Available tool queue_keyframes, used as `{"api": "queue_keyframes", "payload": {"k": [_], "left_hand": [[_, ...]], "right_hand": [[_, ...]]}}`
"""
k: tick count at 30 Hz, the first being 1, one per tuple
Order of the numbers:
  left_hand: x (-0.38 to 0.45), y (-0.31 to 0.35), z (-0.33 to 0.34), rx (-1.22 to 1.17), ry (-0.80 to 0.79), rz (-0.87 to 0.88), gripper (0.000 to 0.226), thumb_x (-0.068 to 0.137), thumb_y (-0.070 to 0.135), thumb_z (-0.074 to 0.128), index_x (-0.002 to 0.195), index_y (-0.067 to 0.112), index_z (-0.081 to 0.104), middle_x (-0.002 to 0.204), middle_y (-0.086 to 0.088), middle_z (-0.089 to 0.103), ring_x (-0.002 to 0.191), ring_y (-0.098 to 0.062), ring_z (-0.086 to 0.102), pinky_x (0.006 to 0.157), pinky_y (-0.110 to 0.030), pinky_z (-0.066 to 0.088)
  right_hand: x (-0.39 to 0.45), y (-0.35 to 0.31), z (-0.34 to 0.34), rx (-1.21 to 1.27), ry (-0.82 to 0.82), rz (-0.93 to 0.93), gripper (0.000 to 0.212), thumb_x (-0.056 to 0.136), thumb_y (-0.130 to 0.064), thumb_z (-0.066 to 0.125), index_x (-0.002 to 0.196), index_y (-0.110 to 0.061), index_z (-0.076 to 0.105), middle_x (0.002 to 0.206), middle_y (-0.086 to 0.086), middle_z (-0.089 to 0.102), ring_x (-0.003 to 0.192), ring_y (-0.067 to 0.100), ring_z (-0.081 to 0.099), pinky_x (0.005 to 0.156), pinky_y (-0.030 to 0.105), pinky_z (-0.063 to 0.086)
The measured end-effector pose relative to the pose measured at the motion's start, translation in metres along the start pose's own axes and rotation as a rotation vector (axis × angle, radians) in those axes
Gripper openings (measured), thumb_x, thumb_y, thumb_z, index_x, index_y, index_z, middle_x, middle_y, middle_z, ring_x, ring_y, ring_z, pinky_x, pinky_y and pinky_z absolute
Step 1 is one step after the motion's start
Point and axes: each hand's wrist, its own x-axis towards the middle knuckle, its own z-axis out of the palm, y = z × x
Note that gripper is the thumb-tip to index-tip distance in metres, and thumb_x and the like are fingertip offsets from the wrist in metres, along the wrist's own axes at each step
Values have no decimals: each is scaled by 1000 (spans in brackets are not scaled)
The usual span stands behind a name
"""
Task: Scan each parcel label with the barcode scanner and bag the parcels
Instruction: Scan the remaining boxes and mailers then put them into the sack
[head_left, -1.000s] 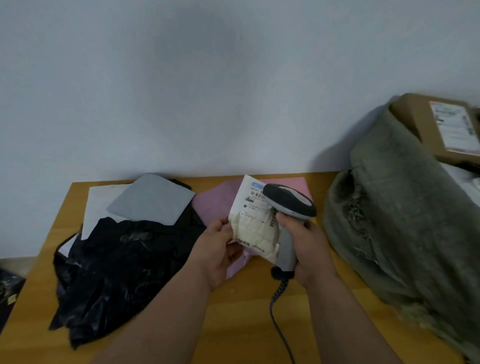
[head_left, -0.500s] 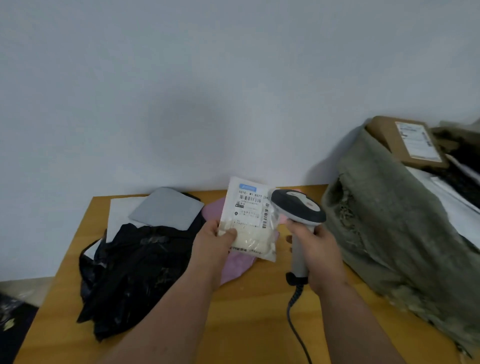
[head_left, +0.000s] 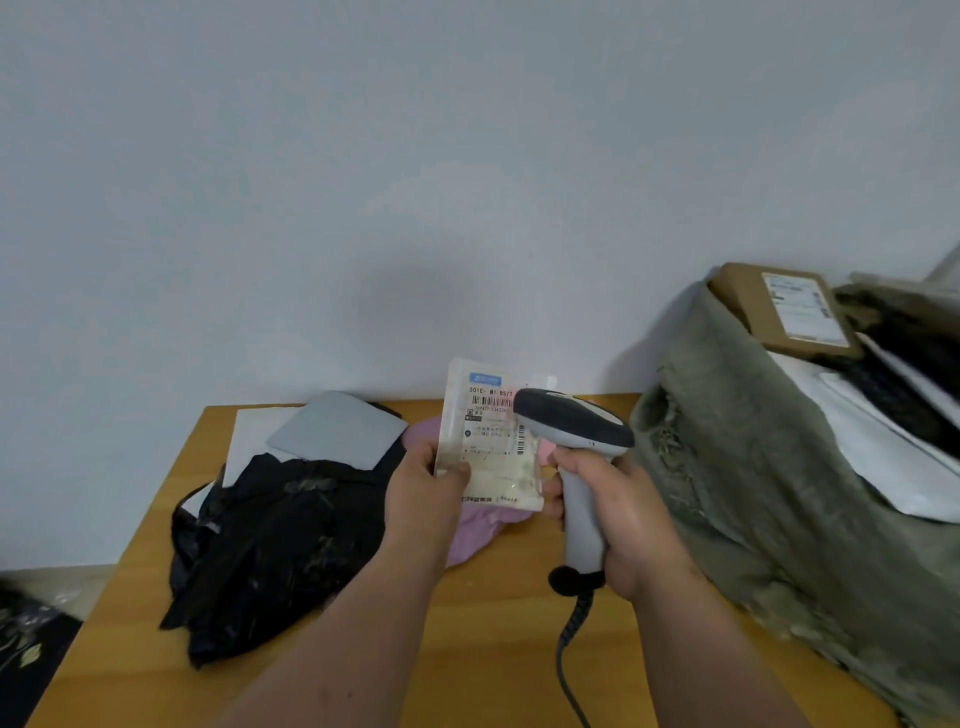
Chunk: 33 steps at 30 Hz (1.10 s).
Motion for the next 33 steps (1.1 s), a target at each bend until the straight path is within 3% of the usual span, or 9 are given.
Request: {"api": "queue_keyframes", "payload": {"k": [2,7,11,15,19,24,30,33], "left_hand": [[-9,2,11,-31,12,-22,17,94,12,61,101,27,60,102,5,67,94,-12,64,78,-34,58],[-35,11,41,-103,31,-37,17,94,7,59,106,19,61,99,5,66,84,-4,62,56,-14,48],[-50,20,57,-133,49,-10,16,93,5,59,103,18,60,96,4,66,80,-4,62,49,-11,48],[-61,24,68,-158,53,0,16,94,5,59,99,20,60,97,3,66,83,-7,63,52,-13,50],[-68,20,73,-152,55,-12,18,93,8,60,95,26,60,97,2,68,89,-13,65,70,-29,55],[-67,18,69,-136,22,-17,16,94,9,60,98,24,59,96,3,67,88,-12,64,64,-24,50],[-55,27,58,-50,-10,35,15,96,10,58,104,22,58,94,9,62,83,-4,59,53,-11,44],[-51,32,53,1,-15,93,16,96,11,56,102,26,59,91,13,61,81,-2,57,59,-19,49]], "right_hand": [[-2,-4,-13,7,-11,2,6,90,-11,64,91,-5,66,70,10,63,53,21,59,50,28,47],[-7,-8,-49,-27,-27,12,20,90,-17,67,105,-2,66,68,6,64,52,19,60,53,29,46],[-12,-16,-68,-47,-31,9,25,90,-19,69,108,-3,66,69,6,65,53,19,61,54,29,48],[-16,-20,-80,-70,-43,-21,22,91,-19,68,108,-5,66,72,7,64,54,18,61,53,28,49],[-21,-22,-84,-85,-50,-26,17,90,-18,68,103,-6,66,73,9,63,53,18,60,53,28,49],[-25,-20,-79,-96,-22,-35,16,90,-18,68,104,-11,65,76,9,64,59,19,62,55,27,51],[-26,-23,-68,-111,69,-84,16,90,-22,69,98,-9,70,76,7,68,62,17,69,72,37,55],[-31,-27,-62,-120,115,-119,16,89,-21,68,88,-5,69,75,4,69,64,14,70,77,40,55]]}}
